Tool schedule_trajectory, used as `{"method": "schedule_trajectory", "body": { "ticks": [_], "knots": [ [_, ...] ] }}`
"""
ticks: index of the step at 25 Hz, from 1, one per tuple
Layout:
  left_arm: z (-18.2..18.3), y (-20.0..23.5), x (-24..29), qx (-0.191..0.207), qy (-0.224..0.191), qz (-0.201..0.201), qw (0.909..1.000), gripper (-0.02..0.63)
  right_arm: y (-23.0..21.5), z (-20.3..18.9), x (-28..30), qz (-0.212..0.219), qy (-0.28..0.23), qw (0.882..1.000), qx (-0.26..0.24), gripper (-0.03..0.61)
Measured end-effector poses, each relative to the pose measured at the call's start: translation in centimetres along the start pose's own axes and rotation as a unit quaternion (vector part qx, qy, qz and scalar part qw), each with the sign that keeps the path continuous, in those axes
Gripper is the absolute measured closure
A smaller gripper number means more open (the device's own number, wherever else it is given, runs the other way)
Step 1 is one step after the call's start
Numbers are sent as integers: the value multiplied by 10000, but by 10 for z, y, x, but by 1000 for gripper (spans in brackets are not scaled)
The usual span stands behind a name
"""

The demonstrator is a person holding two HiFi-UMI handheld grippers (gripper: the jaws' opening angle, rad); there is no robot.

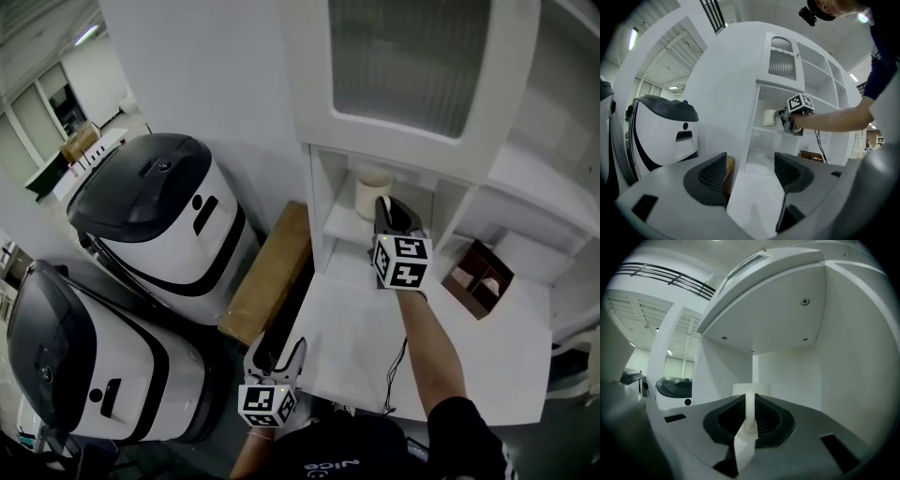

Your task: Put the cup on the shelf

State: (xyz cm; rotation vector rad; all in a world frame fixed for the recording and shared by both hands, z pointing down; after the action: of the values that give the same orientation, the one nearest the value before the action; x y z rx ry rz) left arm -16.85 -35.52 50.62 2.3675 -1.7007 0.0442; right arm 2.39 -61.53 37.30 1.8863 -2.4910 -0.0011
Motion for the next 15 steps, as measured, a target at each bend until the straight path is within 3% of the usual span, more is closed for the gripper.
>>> {"method": "schedule_trajectory", "body": {
  "ticks": [12, 15],
  "knots": [
    [4, 16, -4, -36, -87, 198, 9998, 310, 0, -12, 27, 82, 426, 9991, 13, 526],
    [5, 11, -2, 127, -82, 134, 9998, 308, -1, -15, 24, 129, 384, 9991, 89, 523]
  ]
}}
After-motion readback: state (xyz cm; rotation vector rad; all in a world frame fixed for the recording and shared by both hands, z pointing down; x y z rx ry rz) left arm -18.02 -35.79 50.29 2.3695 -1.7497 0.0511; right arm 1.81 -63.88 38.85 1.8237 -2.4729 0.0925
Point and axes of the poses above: the fingertips, and each gripper's own axes: x forward along the fingers, y to its left, z out of its top, the point moved 1 cm from there along -x, backward along the fingers, and after that the axes turned 5 degrees about -z, right-handed, at the moved point
